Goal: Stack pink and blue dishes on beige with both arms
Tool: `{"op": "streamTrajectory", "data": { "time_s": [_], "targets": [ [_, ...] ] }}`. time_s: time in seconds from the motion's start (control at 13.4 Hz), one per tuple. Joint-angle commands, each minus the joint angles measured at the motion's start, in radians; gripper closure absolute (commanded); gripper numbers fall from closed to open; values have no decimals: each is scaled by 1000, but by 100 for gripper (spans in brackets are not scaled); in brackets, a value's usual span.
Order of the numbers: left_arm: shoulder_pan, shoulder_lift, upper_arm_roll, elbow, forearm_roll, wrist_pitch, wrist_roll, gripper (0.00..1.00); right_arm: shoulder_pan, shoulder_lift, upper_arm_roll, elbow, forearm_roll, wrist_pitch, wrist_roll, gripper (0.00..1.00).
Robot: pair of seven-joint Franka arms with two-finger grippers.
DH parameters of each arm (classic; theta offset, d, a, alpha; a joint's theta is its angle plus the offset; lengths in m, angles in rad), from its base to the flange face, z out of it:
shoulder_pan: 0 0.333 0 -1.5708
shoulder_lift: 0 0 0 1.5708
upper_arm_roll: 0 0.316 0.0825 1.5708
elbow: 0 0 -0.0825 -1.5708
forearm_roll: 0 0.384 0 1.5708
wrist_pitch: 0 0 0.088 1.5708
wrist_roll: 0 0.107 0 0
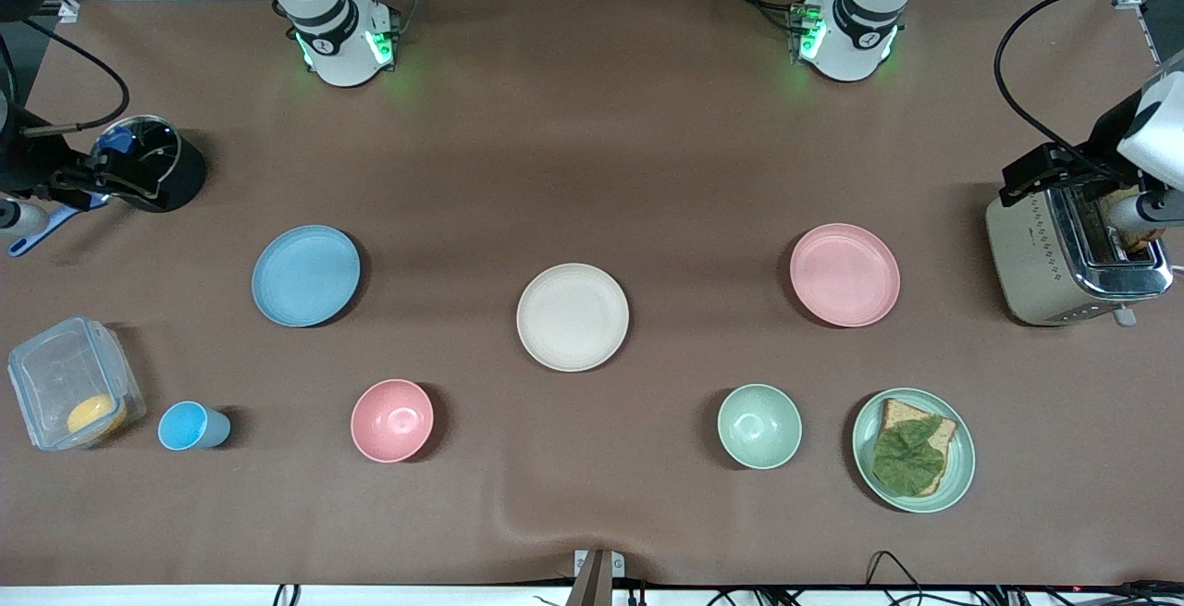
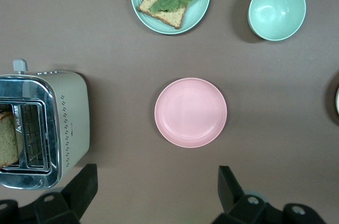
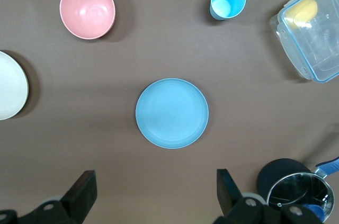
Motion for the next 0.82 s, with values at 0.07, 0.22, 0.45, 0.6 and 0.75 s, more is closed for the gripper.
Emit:
{"op": "streamTrajectory", "data": {
  "time_s": [0.07, 0.22, 0.45, 0.6, 0.75],
  "targets": [
    [4, 71, 1, 27, 18, -14, 10, 0, 3, 6, 0, 13, -14, -14, 10, 0],
    [11, 131, 7, 27, 13, 5, 10, 0, -2, 6, 0, 12, -14, -14, 8, 0],
    [50, 227, 4, 10, 4, 76, 12, 0, -2, 6, 0, 10, -14, -14, 10, 0],
    [58, 279, 4, -36, -5, 155, 45, 0, -3, 6, 0, 10, -16, -14, 10, 0],
    [110, 295, -1, -137, -13, 284, 78, 0, -3, 6, 0, 10, -16, -14, 10, 0]
  ]
}}
